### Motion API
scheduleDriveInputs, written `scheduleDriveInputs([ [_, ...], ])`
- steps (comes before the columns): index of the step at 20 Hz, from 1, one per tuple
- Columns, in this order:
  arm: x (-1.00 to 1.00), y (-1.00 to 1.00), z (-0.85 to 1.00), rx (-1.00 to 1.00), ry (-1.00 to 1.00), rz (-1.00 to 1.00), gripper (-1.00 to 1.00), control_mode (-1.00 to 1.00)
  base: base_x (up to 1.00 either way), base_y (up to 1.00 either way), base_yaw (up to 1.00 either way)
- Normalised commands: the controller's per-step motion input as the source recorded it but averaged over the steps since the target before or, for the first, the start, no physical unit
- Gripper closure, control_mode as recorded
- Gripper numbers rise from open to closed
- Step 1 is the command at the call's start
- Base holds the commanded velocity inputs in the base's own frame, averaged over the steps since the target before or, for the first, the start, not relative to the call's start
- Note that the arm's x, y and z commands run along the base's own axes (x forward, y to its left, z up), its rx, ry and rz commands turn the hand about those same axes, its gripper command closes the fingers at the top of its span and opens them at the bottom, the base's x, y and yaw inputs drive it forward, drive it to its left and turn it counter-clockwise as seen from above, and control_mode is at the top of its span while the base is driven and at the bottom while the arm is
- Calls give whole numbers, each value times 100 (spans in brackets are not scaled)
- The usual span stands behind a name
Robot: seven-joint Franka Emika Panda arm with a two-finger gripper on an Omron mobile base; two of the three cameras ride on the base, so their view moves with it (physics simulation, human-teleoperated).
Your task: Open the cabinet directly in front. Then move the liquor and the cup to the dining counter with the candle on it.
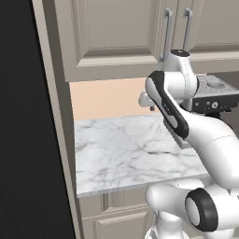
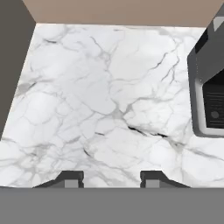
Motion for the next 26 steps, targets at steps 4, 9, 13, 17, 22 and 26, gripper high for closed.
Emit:
scheduleDriveInputs([
  [4, -35, -1, 0, 0, -23, 0, -100, -100, 0, 0, 0],
  [9, -45, -2, 7, 0, -30, 0, -100, -100, 0, 0, 0],
  [13, -54, -1, 20, 0, -47, 0, -100, -100, 0, 0, 0],
  [17, -50, -3, 28, 0, -50, 0, -100, -100, 0, 0, 0],
  [22, -50, -1, 27, 0, -51, 0, -100, -100, 0, 0, 0],
  [26, -27, -2, 31, 1, -40, 0, -100, -100, 0, 0, 0],
])
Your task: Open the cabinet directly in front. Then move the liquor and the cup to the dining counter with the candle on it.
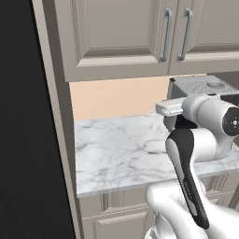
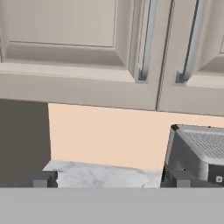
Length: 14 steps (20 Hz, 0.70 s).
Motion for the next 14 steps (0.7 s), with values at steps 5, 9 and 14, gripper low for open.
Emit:
scheduleDriveInputs([
  [5, -14, -16, 43, 6, -37, -2, -100, -100, 0, 0, 0],
  [9, -7, -23, 42, 12, -34, -2, -100, -100, 0, 0, 0],
  [14, -1, -14, 37, 9, -28, 0, -100, -100, 0, 0, 0],
])
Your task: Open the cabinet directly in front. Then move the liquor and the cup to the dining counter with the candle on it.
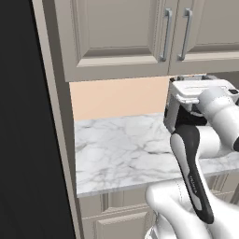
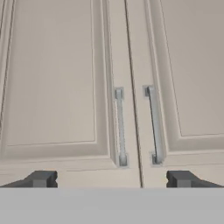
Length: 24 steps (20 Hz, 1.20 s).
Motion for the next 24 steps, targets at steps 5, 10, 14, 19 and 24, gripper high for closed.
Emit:
scheduleDriveInputs([
  [5, 0, -1, 35, 4, -17, 0, -100, -100, 0, 0, 0],
  [10, 10, 0, 31, 3, -7, 0, -100, -100, 0, 0, 0],
  [14, 30, -3, 20, 4, -1, 0, -100, -100, 0, 0, 0],
  [19, 45, -8, 1, 2, 5, 0, -100, -100, 0, 0, 0],
  [24, 62, -2, 0, 1, 13, 0, -100, -100, 0, 0, 0],
])
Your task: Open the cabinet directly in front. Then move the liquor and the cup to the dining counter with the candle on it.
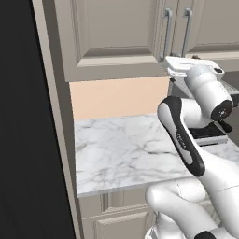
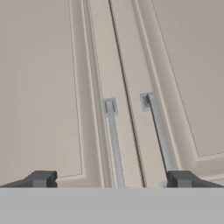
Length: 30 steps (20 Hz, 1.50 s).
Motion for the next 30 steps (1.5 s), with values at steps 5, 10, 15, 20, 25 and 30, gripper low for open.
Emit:
scheduleDriveInputs([
  [5, 67, 0, 0, 0, 15, 0, -100, -100, 0, 0, 0],
  [10, 61, -8, 0, 4, 11, 0, -100, -100, 0, 0, 0],
  [15, 65, -5, 0, 2, 15, 0, -100, -100, 0, 0, 0],
  [20, 71, -1, 0, 3, 20, 0, -100, -100, 0, 0, 0],
  [25, 82, 0, 0, 4, 19, 0, -100, -100, 0, 0, 0],
  [30, 74, 0, -3, 1, 13, 0, -100, -100, 0, 0, 0],
])
